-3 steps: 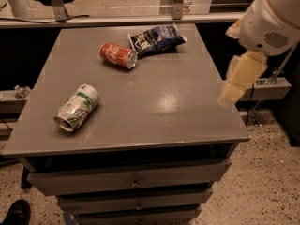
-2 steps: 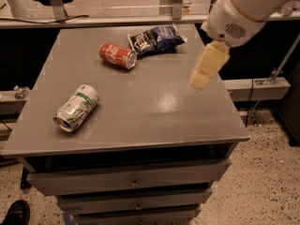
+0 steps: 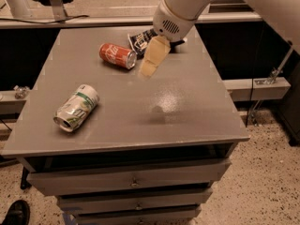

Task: Place coke can upright

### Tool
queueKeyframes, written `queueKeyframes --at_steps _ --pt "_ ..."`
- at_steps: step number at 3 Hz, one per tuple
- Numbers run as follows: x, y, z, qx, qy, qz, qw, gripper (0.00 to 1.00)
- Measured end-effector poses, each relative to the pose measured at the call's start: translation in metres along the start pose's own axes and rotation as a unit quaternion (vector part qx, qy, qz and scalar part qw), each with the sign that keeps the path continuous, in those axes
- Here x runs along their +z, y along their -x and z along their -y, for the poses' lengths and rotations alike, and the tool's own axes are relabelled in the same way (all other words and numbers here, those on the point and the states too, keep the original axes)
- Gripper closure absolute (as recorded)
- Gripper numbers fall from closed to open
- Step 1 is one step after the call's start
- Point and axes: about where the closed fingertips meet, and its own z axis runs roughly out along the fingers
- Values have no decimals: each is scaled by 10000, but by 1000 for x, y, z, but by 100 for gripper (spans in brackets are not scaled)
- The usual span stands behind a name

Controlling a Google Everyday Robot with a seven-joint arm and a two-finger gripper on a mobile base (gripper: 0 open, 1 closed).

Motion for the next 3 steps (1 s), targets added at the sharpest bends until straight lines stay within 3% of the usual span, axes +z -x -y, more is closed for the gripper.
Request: queueKeyframes --at_steps 1,2,3 --pt "0 0 0 0 0 0 10000 0" --pt "10 14 5 13 -8 118 9999 0" --pt "28 42 24 136 -97 336 9993 0"
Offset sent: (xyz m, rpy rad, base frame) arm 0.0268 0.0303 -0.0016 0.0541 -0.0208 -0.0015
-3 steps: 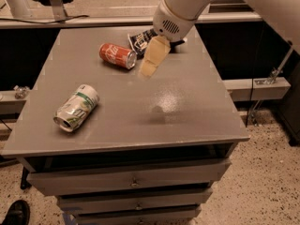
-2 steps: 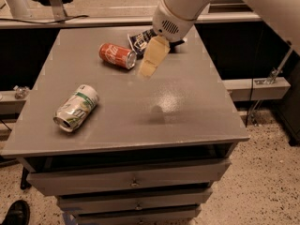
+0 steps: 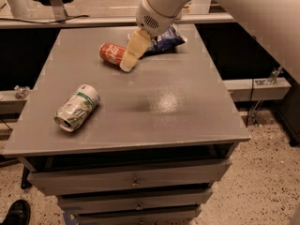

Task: Place coke can upright

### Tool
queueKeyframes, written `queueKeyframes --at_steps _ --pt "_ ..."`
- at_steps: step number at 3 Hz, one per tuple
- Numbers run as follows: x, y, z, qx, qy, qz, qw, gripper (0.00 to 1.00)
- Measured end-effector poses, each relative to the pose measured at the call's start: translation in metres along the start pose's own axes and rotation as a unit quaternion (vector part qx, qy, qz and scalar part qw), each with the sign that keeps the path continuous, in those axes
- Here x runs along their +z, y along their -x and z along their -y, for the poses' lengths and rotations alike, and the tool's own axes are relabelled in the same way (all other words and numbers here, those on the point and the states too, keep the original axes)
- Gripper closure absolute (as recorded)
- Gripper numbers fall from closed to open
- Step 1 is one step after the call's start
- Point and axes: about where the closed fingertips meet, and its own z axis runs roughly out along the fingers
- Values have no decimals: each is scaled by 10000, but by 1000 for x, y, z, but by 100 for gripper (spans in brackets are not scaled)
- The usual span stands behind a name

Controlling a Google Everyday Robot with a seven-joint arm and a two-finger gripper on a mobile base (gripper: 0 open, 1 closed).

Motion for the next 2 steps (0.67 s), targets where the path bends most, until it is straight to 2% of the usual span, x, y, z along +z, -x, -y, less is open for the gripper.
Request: queueKeyframes --at_steps 2 --pt "55 46 35 379 -50 67 9992 0"
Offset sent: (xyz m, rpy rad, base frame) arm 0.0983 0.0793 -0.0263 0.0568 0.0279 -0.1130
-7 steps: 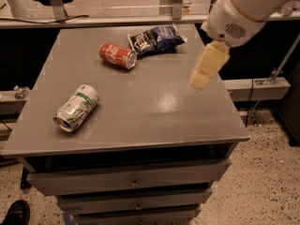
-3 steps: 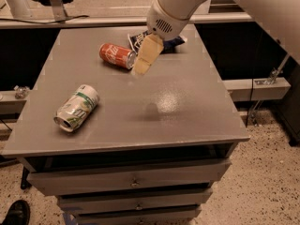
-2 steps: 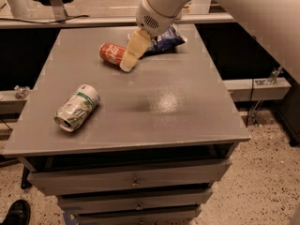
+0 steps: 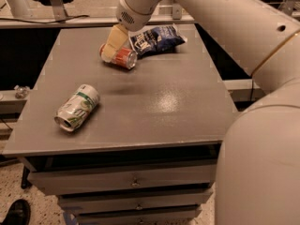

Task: Place coke can upright

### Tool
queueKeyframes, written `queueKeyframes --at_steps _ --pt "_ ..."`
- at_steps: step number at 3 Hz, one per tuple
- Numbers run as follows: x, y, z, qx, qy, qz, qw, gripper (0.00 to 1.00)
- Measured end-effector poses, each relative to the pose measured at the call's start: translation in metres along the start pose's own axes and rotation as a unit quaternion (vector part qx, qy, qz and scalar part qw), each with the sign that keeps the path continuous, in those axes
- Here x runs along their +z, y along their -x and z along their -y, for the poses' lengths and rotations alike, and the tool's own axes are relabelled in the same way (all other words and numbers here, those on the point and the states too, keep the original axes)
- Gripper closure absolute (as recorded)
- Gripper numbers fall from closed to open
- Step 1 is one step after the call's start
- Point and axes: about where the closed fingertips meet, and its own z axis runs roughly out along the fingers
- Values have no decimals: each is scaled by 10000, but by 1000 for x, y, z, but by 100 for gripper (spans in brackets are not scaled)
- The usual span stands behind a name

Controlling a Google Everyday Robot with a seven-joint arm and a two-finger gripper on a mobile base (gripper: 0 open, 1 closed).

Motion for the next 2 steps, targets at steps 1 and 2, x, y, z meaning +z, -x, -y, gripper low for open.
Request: queueKeyframes --at_steps 1,2 --pt "29 18 7 77 -14 -82 9999 0" --pt "55 28 10 37 -8 -249 9997 0"
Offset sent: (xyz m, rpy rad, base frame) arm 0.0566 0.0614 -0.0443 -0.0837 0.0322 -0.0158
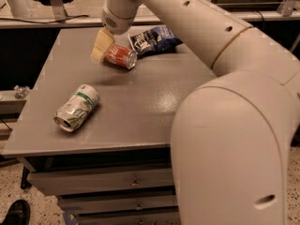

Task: Place coke can upright

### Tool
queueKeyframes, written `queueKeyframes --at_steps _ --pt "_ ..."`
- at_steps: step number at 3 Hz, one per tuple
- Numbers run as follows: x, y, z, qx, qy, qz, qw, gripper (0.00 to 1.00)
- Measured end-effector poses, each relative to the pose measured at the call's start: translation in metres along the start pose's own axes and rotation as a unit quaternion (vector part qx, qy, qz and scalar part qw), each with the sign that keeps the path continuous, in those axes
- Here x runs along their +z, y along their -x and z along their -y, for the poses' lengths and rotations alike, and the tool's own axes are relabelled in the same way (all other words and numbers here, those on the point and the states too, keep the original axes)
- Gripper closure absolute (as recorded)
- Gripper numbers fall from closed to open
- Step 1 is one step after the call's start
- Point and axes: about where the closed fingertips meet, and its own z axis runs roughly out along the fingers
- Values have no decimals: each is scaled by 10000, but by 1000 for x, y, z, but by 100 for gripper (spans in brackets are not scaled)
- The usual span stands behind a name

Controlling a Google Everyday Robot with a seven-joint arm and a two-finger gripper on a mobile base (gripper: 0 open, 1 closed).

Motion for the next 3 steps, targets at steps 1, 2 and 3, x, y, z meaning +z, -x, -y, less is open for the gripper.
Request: queueKeyframes --at_steps 1,2,3 --pt "24 2 0 -107 -9 -268 9996 0" --pt "42 -4 2 -148 -24 -522 9985 0" --pt "54 -12 6 -142 -46 -723 9973 0"
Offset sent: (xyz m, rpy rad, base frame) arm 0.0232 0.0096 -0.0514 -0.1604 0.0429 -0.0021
